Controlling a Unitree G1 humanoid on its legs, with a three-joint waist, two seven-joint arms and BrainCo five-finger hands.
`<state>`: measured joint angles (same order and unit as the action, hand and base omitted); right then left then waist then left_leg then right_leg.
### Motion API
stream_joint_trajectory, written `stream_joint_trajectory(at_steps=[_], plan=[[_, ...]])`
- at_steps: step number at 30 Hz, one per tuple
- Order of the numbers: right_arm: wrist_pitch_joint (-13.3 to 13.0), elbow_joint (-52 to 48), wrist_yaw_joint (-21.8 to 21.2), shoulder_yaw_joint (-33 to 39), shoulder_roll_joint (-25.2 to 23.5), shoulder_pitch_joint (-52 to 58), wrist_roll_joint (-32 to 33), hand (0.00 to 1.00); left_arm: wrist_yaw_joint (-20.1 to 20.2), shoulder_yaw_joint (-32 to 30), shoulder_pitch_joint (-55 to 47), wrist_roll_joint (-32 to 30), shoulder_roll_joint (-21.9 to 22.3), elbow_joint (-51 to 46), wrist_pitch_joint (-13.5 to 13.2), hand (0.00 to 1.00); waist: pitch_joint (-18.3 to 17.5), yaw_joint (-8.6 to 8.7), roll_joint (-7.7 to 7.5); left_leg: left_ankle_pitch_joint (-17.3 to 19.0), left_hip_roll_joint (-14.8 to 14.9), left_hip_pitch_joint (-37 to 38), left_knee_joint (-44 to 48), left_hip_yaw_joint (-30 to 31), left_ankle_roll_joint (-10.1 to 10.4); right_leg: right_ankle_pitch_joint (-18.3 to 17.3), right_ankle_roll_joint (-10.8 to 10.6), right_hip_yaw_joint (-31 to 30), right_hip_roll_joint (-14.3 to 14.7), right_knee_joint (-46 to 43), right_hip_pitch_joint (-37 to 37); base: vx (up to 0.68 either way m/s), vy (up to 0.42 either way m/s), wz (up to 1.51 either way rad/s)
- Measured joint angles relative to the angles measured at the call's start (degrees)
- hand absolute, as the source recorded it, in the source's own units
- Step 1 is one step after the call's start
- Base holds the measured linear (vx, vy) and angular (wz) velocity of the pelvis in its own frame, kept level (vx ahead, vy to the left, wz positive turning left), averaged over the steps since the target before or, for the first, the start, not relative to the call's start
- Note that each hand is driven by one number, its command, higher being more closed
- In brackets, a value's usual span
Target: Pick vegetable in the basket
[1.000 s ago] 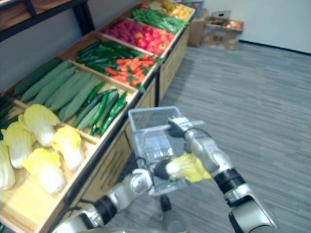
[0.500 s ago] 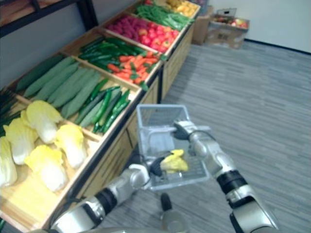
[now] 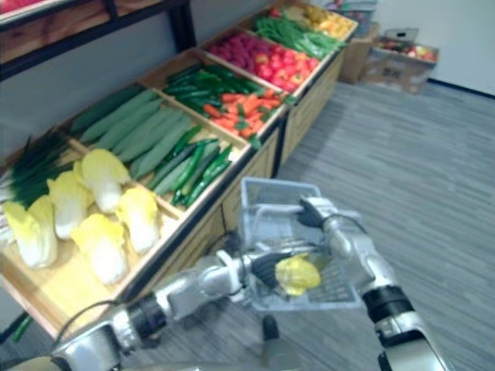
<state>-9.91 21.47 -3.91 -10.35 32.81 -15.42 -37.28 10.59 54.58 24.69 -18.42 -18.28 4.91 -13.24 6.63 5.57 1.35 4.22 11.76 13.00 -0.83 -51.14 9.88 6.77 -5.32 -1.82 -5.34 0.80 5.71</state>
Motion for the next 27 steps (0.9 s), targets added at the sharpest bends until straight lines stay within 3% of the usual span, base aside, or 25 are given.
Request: stream_joint_trajectory(at_steps=[4,7,11,14,16,17,18,19,21,22,24,25,27], plan=[[0.51,4.04,-0.06,2.93,-0.07,2.21,0.05,1.0,3.48,3.54,0.03,11.88,-9.94,-12.74,-1.86,0.0,-0.53,-1.5,-0.05,-0.51,-0.1,-1.43,0.35,1.93,0.04,-0.42,-0.46,3.02,-1.33,-1.04,0.0,-0.06,0.021,0.43],[1.62,9.33,0.01,7.29,-0.11,5.29,0.13,1.0,6.96,5.52,0.28,27.85,-20.02,-21.3,-3.68,0.0,-2.96,-2.88,-0.16,-0.92,-0.25,-3.78,0.36,5.55,-0.71,-0.42,-0.48,7.26,-2.64,-1.12,-0.1,-0.04,0.018,0.57],[2.18,13.21,1.94,12.85,-0.5,9.74,0.22,1.0,9.23,5.59,0.19,36.73,-27.03,-27.17,-3.93,0.0,-4.29,-4.29,-0.18,-1.28,-0.43,-4.38,-0.13,9.19,-1.28,-1.05,-1.36,11.13,-3.76,-1.93,-1.49,-0.01,0.012,0.54],[2.22,13.34,2.83,18.58,-2.33,14.49,0.42,1.0,10.24,-3.19,-6.6,41.36,-29.34,-31.83,-4.55,0.0,-5.21,-4.74,-0.32,-1.5,-0.96,-6.0,-0.27,12.6,-1.96,-1.06,-1.37,14.69,-4.99,-2.15,-2.14,-0.01,0.017,0.55],[2.23,13.35,4.44,22.64,-5.05,18.76,1.77,1.0,9.22,-18.39,-18.61,43.04,-25.59,-31.93,-4.97,0.0,-5.37,-5.24,-0.44,-2.14,-1.48,-6.34,-1.04,15.12,-2.85,-1.13,-1.46,17.34,-5.55,-1.96,-3.24,-0.01,0.012,0.53],[2.2,13.36,4.71,23.63,-5.94,20.06,1.82,1.0,8.22,-22.4,-22.01,42.98,-23.85,-31.62,-5.12,0.0,-5.76,-5.37,-0.56,-2.22,-1.57,-6.88,-1.01,16.11,-2.97,-1.2,-1.54,17.87,-5.71,-1.88,-3.3,0.0,0.002,0.64],[2.07,13.85,5.21,25.12,-7.7,22.54,2.0,1.0,6.22,-29.9,-28.05,42.97,-19.11,-29.71,-5.52,0.0,-6.7,-5.56,-1.42,-2.4,-2.0,-8.18,-1.13,18.09,-3.26,-1.62,-1.92,19.02,-5.98,-1.46,-3.33,0.01,-0.016,0.58],[1.97,14.93,5.61,25.65,-8.52,23.39,2.31,1.0,5.24,-33.49,-30.52,42.94,-16.14,-27.76,-5.69,0.0,-7.19,-5.66,-1.73,-2.53,-2.38,-8.84,-1.22,19.35,-3.46,-1.88,-1.95,19.53,-6.17,-0.81,-3.64,0.03,-0.022,0.74],[2.14,20.63,6.67,26.06,-10.92,23.93,3.66,1.0,0.56,-44.42,-35.86,41.81,-4.66,-17.58,-5.69,0.0,-8.01,-6.79,-2.49,-3.55,-3.6,-10.65,-1.22,22.6,-4.38,-2.91,-1.72,21.67,-7.13,0.54,-4.3,0.02,-0.027,0.65],[2.14,21.8,6.91,26.14,-11.48,23.97,3.7,1.0,-0.7,-47.0,-36.5,40.75,-1.86,-14.95,-5.49,0.0,-7.97,-7.09,-2.53,-3.85,-3.75,-10.84,-1.29,23.42,-4.55,-2.91,-1.71,22.28,-7.21,0.54,-4.25,-0.01,-0.023,0.55],[2.17,25.08,8.96,28.46,-13.44,23.8,3.72,1.0,-7.93,-58.5,-38.79,31.73,7.64,-6.21,-4.97,0.0,-7.95,-7.87,-2.5,-5.3,-4.29,-12.25,-2.3,26.04,-5.02,-2.94,-1.66,24.66,-7.45,0.55,-4.13,-0.02,-0.016,0.52],[2.09,25.4,9.15,29.02,-13.48,23.8,3.73,1.0,-10.57,-61.32,-39.16,28.23,9.3,-4.38,-4.85,0.0,-7.95,-7.96,-2.52,-5.49,-4.52,-12.44,-2.43,26.58,-5.1,-2.96,-1.64,25.13,-7.46,0.55,-4.18,-0.04,-0.002,0.42],[1.6,29.03,10.54,30.46,-14.28,23.1,4.43,1.0,-19.67,-70.48,-39.65,18.6,12.18,3.72,-4.52,0.0,-7.99,-7.89,-2.98,-6.37,-4.59,-12.36,-3.38,28.25,-5.15,-3.25,-1.19,26.67,-7.27,0.53,-4.95,-0.03,-0.003,0.33]])
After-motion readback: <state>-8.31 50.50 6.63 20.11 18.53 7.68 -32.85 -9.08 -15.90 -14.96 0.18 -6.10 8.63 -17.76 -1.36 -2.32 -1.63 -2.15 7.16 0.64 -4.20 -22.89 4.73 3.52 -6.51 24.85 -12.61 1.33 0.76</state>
